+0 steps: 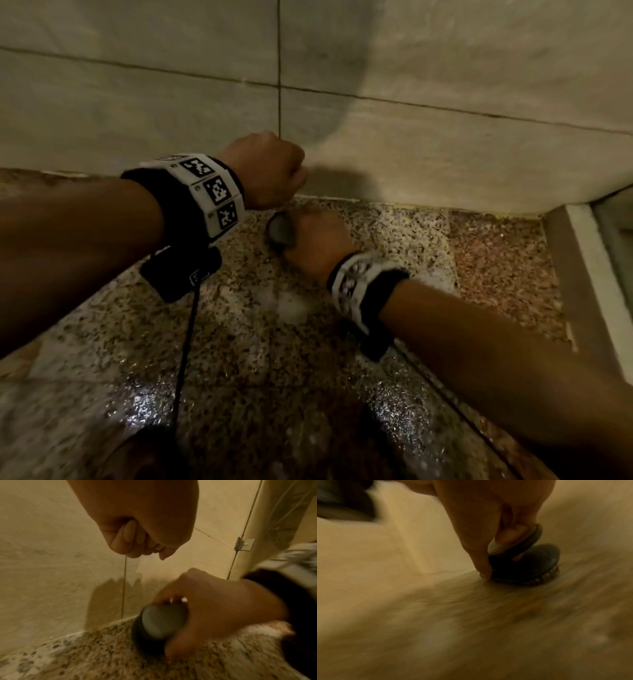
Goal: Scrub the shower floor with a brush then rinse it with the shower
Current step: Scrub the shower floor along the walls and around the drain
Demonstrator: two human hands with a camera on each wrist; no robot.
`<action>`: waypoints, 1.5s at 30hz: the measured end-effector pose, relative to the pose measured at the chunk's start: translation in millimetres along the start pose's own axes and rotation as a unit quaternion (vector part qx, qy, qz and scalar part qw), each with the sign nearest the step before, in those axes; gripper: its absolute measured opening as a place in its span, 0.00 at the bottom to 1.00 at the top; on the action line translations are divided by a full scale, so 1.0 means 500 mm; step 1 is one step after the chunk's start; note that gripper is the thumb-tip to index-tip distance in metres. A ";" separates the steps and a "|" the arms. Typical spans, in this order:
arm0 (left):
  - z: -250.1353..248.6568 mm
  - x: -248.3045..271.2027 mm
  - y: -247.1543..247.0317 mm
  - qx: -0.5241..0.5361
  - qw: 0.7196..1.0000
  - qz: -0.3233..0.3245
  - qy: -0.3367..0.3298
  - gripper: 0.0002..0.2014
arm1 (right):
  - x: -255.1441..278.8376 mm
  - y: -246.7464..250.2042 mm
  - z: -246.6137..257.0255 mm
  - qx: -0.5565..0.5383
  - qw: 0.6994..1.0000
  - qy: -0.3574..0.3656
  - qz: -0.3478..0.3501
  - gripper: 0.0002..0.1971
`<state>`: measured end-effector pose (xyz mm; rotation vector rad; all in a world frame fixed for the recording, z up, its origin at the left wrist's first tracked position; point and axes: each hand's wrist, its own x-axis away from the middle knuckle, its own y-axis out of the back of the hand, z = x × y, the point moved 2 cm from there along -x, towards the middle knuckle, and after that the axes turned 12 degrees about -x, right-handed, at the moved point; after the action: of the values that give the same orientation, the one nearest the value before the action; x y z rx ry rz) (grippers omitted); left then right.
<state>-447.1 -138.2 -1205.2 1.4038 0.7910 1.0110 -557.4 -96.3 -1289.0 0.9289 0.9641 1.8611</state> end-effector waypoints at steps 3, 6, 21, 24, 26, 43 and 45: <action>0.006 0.002 0.010 0.012 1.000 -0.011 -0.007 0.20 | 0.111 -0.059 0.088 -0.053 0.982 0.098 0.155 0.21; -0.002 0.002 0.013 0.017 0.999 -0.018 -0.022 0.22 | 0.059 -0.013 0.056 -0.083 0.989 0.053 0.108 0.18; -0.017 0.017 -0.004 0.001 0.999 -0.026 -0.033 0.21 | -0.023 0.071 -0.015 -0.078 0.994 -0.016 -0.073 0.20; -0.025 0.007 0.019 0.009 0.998 -0.058 -0.014 0.18 | -0.023 0.043 -0.024 -0.049 0.995 -0.029 -0.085 0.12; -0.039 -0.004 0.042 -0.003 0.998 -0.052 -0.021 0.18 | 0.008 -0.024 0.032 -0.041 0.999 0.004 -0.013 0.10; -0.083 0.034 -0.068 0.031 0.970 0.220 -0.099 0.37 | 0.121 0.013 -0.010 -0.079 0.991 0.018 0.106 0.12; -0.104 0.063 -0.098 -0.003 0.954 0.264 -0.141 0.24 | 0.142 0.019 -0.005 -0.066 0.983 0.042 0.167 0.10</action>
<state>-477.3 -84.1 -1252.3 1.7543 0.1966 1.1715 -590.2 -37.0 -1265.5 0.9853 0.7565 2.2321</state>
